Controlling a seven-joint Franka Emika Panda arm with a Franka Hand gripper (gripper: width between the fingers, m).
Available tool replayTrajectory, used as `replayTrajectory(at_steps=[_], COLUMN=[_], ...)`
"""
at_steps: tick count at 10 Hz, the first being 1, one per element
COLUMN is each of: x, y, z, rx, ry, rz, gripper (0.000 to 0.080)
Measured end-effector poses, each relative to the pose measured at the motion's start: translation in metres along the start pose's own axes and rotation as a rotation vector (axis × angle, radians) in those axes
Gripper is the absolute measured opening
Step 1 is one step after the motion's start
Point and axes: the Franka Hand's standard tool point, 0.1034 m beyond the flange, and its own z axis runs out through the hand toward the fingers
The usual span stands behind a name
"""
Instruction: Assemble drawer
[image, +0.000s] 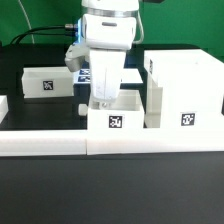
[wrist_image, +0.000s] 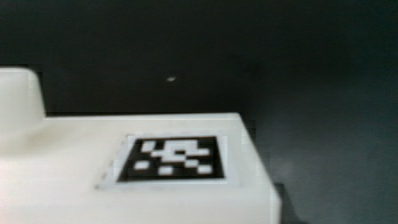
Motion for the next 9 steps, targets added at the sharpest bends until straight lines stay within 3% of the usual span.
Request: replayTrajectory(at_steps=[2,3,4,9], x=[0.0065,0.0055,0.0058,0.0098], y=[0.0009,0.0005,0.0006,-0.0020], z=[-0.0019,-0.0011,0.0000,0.0022], rx=[0.012,0.008,-0.013,-0.007], ry=[0.001,0.001,0.005,0.008], rz=[0.001,0.004,0.008,0.004], gripper=[0.0042,0.0042,0.0042,0.0042])
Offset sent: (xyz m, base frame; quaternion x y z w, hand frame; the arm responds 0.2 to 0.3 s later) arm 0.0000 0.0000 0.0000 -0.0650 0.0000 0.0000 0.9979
